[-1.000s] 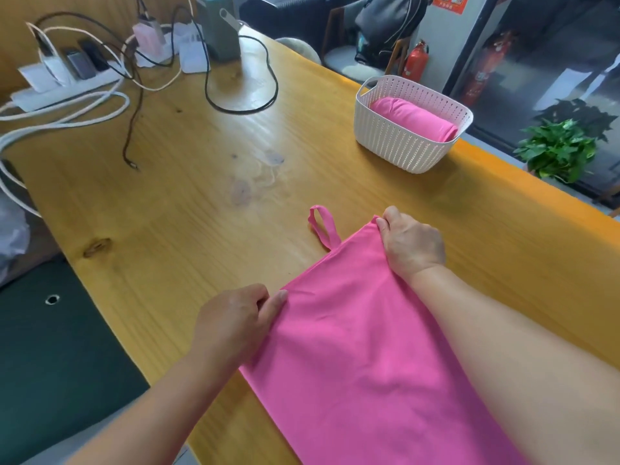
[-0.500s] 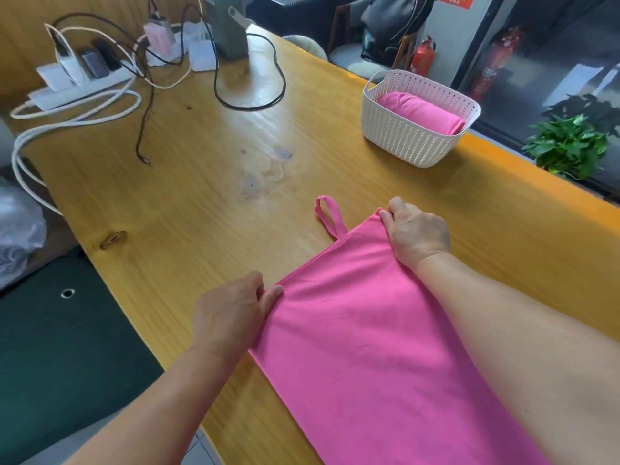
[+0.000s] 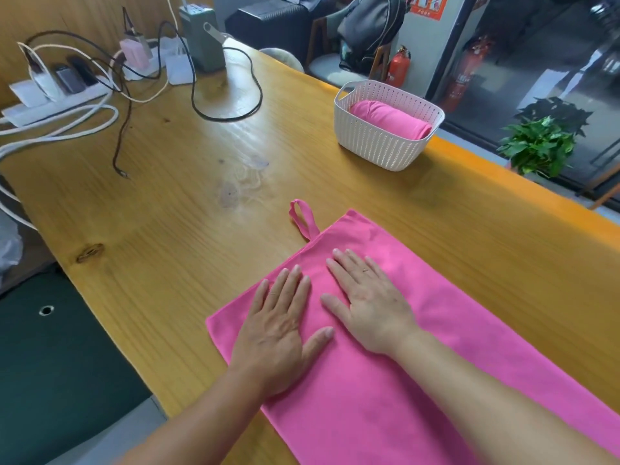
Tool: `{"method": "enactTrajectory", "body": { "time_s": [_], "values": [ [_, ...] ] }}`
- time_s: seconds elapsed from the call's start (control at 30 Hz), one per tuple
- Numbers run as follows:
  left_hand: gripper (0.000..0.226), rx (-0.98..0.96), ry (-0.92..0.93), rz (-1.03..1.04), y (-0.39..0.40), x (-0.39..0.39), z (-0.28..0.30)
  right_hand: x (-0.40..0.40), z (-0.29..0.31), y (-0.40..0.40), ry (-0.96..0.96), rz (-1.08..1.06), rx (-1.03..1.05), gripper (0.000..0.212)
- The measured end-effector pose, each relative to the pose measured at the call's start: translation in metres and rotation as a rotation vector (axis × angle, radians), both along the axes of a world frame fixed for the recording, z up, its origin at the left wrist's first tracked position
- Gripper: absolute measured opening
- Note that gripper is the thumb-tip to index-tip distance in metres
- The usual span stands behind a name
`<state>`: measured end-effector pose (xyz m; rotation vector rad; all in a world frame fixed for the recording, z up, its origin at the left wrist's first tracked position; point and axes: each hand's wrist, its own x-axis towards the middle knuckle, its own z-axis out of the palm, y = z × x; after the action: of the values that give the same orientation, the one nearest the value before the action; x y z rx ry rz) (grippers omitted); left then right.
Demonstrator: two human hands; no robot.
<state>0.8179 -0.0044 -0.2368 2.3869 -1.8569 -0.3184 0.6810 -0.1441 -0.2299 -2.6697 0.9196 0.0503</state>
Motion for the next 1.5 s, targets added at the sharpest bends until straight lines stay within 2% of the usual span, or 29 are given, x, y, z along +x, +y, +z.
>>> {"method": "enactTrajectory", "body": {
  "time_s": [0.07, 0.2, 0.27, 0.33, 0.43, 0.57, 0.63, 0.73, 0.83, 1.0, 1.1, 1.17, 1.23, 1.3, 1.4, 1.5],
  "values": [
    [0.089, 0.040, -0.032, 0.026, 0.001, 0.000, 0.004, -0.009, -0.004, -0.034, 0.045, -0.033, -0.066, 0.088],
    [0.088, 0.093, -0.045, 0.069, 0.001, -0.002, 0.012, -0.024, 0.004, -0.079, 0.080, -0.267, -0.114, 0.080],
    [0.080, 0.013, -0.011, 0.081, -0.006, -0.008, 0.014, -0.023, 0.010, -0.058, -0.045, -0.264, -0.114, 0.071],
    [0.075, -0.077, 0.044, 0.030, -0.021, -0.016, 0.013, -0.022, 0.013, -0.016, -0.171, -0.202, -0.043, 0.071],
    [0.077, -0.022, 0.021, -0.042, -0.036, -0.020, 0.003, -0.033, 0.001, 0.015, -0.088, -0.108, -0.017, 0.078],
    [0.087, 0.039, -0.016, -0.048, -0.033, -0.014, -0.002, -0.055, -0.004, -0.035, 0.015, -0.269, -0.044, 0.075],
    [0.094, 0.020, 0.018, 0.001, -0.038, -0.020, 0.007, -0.065, 0.001, -0.041, -0.032, -0.358, -0.091, 0.072],
    [0.081, -0.119, 0.044, 0.013, -0.063, -0.049, 0.018, -0.073, 0.011, -0.004, -0.164, -0.332, -0.029, 0.077],
    [0.080, -0.099, 0.107, -0.067, -0.085, -0.081, 0.014, -0.095, 0.004, 0.026, -0.137, -0.306, 0.029, 0.079],
    [0.090, 0.033, -0.061, -0.104, -0.092, -0.087, 0.002, -0.151, -0.005, -0.023, -0.007, -0.474, -0.093, 0.091],
    [0.084, 0.019, -0.052, -0.073, -0.097, -0.095, 0.006, -0.167, 0.005, -0.018, -0.085, -0.539, -0.145, 0.083],
    [0.080, -0.082, 0.005, -0.080, -0.099, -0.114, 0.007, -0.161, 0.009, 0.019, -0.174, -0.458, -0.095, 0.073],
    [0.079, -0.102, 0.050, -0.132, -0.097, -0.135, 0.005, -0.156, 0.003, 0.058, -0.235, -0.392, -0.022, 0.068],
    [0.081, -0.052, 0.011, -0.156, -0.096, -0.147, 0.000, -0.168, -0.004, 0.070, -0.183, -0.384, -0.005, 0.071],
    [0.070, 0.009, -0.052, -0.145, -0.100, -0.145, -0.001, -0.218, -0.007, 0.041, -0.039, -0.473, -0.064, 0.083],
    [0.067, 0.057, -0.065, -0.149, -0.099, -0.147, 0.003, -0.266, -0.002, 0.026, 0.030, -0.673, -0.128, 0.086]
  ]
}}
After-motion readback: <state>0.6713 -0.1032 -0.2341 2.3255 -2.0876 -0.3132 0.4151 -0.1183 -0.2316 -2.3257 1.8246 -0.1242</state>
